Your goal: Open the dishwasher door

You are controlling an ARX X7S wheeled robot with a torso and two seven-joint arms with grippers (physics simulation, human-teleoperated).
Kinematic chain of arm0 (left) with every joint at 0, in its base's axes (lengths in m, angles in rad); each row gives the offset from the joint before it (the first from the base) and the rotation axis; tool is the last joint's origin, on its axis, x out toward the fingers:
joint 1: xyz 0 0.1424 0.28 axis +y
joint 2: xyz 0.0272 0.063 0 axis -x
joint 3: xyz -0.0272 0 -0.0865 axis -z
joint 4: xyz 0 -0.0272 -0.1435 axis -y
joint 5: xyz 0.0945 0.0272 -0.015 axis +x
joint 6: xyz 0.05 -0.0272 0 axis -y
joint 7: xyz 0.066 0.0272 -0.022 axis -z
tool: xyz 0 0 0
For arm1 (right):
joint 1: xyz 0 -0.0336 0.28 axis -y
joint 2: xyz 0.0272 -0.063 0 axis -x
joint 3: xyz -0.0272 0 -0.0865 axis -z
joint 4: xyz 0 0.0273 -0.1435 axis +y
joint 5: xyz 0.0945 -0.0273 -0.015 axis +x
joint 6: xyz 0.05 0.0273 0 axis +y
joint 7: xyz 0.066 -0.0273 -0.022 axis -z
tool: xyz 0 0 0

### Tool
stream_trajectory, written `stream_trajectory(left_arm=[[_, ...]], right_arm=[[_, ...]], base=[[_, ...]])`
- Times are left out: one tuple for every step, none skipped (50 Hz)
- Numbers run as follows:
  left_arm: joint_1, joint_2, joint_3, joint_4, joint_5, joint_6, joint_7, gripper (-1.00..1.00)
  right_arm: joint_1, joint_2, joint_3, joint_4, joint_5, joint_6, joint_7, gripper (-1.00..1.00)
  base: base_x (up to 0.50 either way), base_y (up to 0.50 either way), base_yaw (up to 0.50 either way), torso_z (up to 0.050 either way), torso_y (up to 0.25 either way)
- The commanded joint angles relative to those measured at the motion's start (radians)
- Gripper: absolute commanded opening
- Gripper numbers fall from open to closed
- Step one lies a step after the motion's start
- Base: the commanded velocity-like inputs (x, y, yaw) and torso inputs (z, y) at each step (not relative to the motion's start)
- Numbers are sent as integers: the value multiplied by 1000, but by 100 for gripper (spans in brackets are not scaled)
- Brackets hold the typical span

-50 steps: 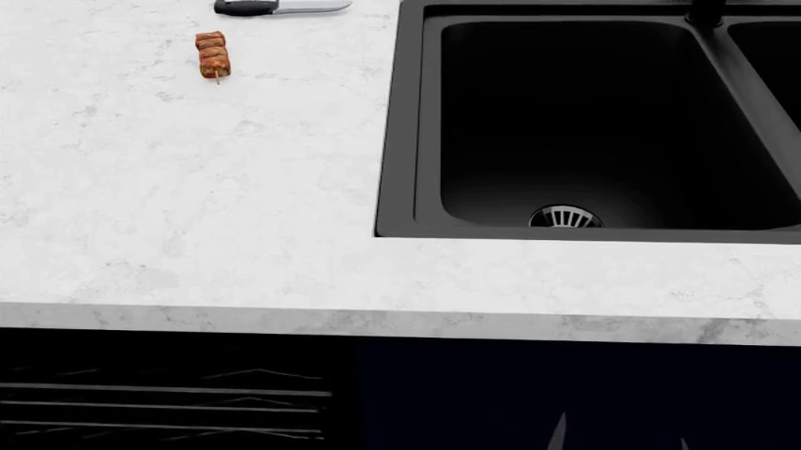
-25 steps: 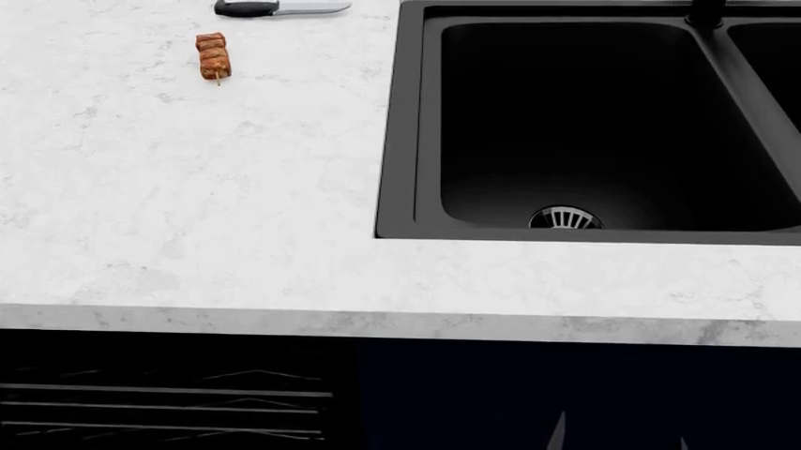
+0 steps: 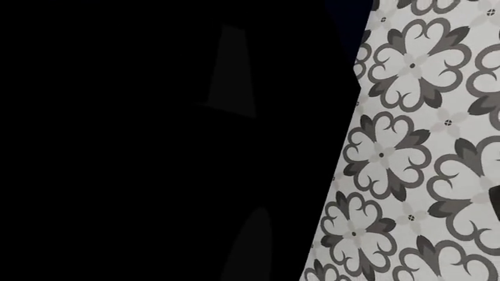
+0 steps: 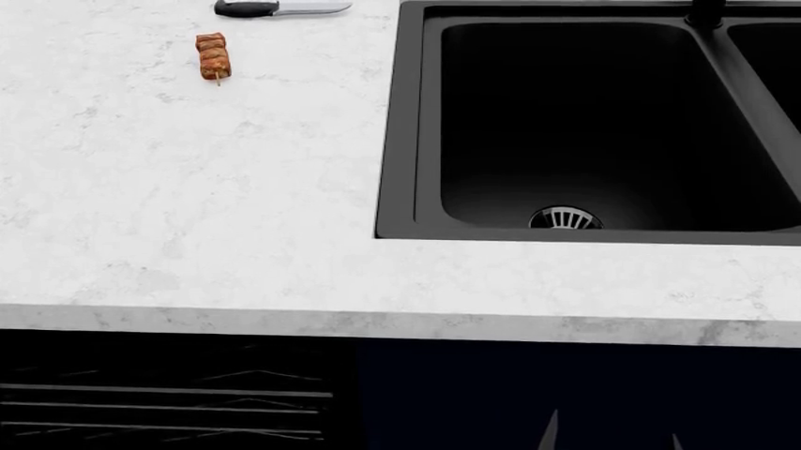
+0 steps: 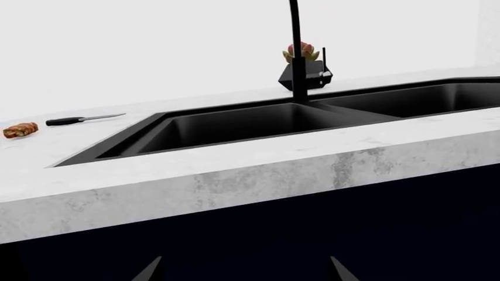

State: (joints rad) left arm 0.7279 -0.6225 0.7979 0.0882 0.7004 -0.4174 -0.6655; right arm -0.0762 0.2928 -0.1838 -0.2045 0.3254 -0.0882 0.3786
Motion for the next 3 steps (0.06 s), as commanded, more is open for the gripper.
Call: stream_trajectory(left_arm=[[44,34,169,-167,-349,109,340,-100],[45,34,174,-171,-354,95,326,-100],[45,29,180,-179,-372,102,326,-100]], right_arm=[[3,-1,-6,10,1,-7,-1,100],[3,-1,-7,7,0,-5,-1,100],[3,0,-7,6,1,-4,-1,100]], base=[[0,0,0,0,0],[-12,-4,0,0,0],[0,-4,0,0,0]])
